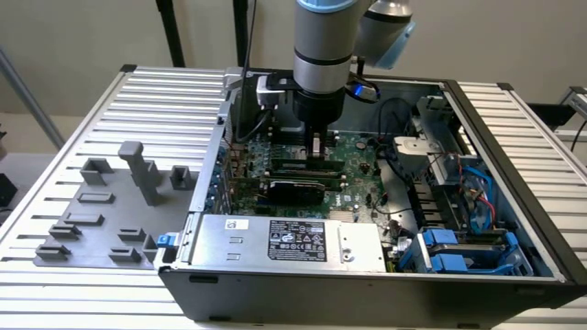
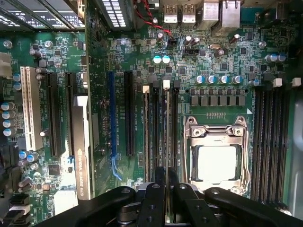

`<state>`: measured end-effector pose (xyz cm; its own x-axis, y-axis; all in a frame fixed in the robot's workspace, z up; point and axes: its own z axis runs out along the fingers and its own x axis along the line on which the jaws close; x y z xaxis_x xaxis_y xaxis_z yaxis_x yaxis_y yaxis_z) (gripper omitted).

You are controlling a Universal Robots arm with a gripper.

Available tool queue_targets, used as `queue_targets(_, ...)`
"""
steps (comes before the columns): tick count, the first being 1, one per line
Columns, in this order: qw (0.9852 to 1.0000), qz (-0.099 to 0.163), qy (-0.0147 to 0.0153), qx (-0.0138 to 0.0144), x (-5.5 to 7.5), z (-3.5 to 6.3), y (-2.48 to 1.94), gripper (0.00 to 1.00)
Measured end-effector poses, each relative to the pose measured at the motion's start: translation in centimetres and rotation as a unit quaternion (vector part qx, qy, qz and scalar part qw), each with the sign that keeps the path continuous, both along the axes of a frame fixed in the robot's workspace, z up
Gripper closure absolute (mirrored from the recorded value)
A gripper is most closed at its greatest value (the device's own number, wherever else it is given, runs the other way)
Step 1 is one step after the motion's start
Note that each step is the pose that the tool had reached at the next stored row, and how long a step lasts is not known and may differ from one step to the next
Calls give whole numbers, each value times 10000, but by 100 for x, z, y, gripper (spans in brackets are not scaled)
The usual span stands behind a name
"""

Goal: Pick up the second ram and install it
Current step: 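Insert the second ram into the second slot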

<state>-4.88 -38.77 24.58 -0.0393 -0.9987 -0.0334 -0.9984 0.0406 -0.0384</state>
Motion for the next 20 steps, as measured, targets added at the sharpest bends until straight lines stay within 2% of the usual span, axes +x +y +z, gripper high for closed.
queue_targets(8,10000,0,-1,-2,-15,-41,5,87)
queue_targets(14,10000,0,-1,-10,-20,-110,33,87)
queue_targets(20,10000,0,7,-41,-10,-137,51,87)
